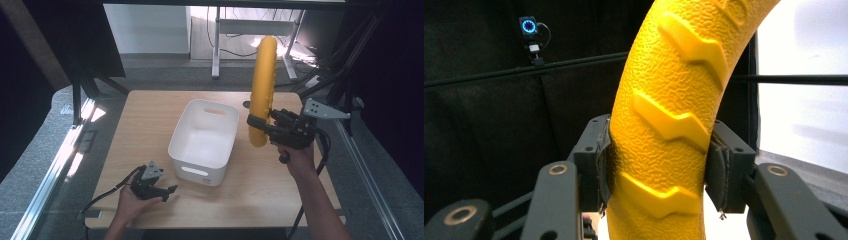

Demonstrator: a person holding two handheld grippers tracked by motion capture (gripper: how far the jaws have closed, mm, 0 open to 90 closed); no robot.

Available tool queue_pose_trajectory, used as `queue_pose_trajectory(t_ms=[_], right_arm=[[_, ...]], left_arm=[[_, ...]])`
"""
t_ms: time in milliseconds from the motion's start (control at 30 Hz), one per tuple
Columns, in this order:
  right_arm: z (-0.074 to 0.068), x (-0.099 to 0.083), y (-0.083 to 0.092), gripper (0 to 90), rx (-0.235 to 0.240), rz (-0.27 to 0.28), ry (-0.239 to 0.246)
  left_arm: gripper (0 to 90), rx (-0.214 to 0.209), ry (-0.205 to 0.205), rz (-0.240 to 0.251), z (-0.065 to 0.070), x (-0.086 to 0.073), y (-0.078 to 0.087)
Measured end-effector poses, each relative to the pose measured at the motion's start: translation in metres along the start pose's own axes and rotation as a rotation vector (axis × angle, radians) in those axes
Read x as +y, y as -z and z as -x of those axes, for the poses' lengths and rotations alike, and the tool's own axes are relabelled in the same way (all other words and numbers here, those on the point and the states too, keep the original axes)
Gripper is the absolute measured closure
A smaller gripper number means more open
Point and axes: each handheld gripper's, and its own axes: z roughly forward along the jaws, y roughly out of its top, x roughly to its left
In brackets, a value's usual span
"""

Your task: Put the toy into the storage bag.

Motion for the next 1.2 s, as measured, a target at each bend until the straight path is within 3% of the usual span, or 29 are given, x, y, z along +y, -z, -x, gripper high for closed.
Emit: queue_pose_trajectory(t_ms=[367, 667, 1200], right_arm=[[-0.006, 0.008, -0.028, 50.9, 0.042, 0.014, 0.005], [-0.012, 0.003, -0.059, 50.8, 0.012, 0.053, -0.016], [-0.024, -0.011, -0.097, 50.7, -0.016, 0.074, -0.018]], left_arm=[[20.2, -0.001, 0.002, 0.001, 0.000, 0.000, 0.000], [20.1, -0.001, -0.005, -0.008, 0.000, 0.000, -0.001], [20.2, -0.003, -0.009, -0.013, 0.000, -0.001, -0.002]])
